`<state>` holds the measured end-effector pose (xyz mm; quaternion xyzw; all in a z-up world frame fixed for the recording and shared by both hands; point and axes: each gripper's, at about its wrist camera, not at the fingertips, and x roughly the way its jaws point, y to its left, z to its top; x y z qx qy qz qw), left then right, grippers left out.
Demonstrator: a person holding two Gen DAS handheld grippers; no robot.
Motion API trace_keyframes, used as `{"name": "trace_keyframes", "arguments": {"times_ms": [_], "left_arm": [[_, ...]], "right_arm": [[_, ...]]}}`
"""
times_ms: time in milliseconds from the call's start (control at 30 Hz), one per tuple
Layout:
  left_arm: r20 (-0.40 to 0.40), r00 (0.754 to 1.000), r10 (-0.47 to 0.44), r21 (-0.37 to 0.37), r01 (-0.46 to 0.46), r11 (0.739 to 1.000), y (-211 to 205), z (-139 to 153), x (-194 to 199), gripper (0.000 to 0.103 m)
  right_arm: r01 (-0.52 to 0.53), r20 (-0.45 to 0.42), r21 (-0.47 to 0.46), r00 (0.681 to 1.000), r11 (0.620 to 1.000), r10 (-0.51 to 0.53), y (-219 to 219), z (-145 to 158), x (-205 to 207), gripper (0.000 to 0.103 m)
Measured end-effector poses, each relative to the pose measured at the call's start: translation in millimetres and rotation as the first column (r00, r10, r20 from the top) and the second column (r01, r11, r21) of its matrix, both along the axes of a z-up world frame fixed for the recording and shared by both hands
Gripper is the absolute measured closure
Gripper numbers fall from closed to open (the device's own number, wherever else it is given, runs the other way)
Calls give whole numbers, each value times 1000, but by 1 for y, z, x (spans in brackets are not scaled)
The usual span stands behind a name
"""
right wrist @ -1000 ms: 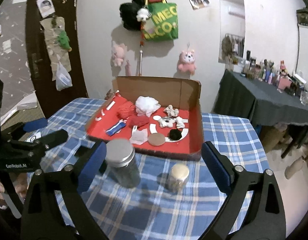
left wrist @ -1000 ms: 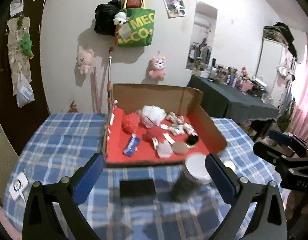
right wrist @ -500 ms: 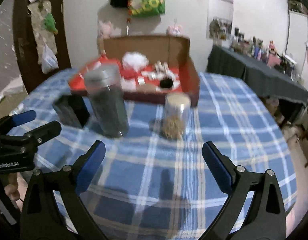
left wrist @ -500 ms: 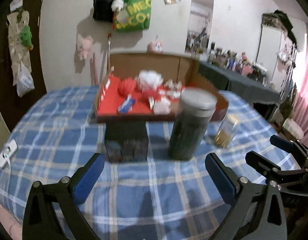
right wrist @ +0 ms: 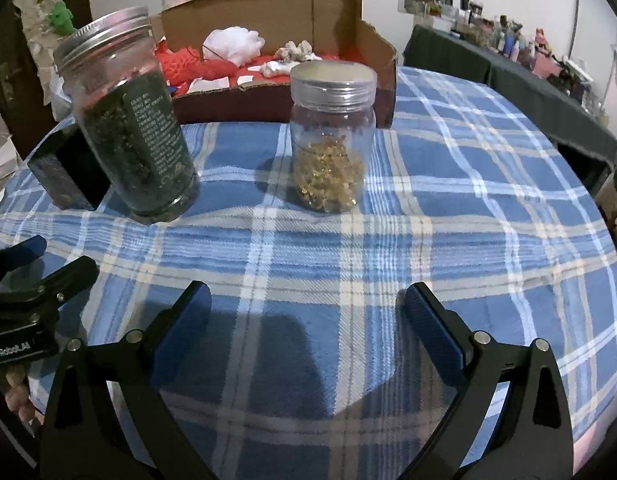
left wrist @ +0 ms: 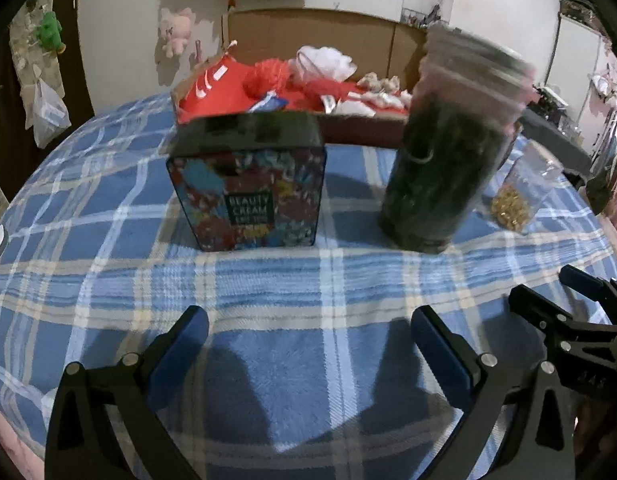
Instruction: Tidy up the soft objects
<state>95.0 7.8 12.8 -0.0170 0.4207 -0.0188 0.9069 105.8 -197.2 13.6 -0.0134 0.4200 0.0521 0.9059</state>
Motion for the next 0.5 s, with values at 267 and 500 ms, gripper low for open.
{"name": "trace_keyframes", "arguments": {"times_ms": [267, 500], "left_arm": [[9, 1000, 13, 44, -14, 999, -6, -2, -2, 0], [9, 1000, 15, 43, -15, 999, -6, -1, 0, 0]], "right_arm": [[16, 17, -6, 1000, 1000, -16, 1, -2, -4, 3], [16, 17, -7, 1000, 1000, -16, 1, -2, -3, 3]]}}
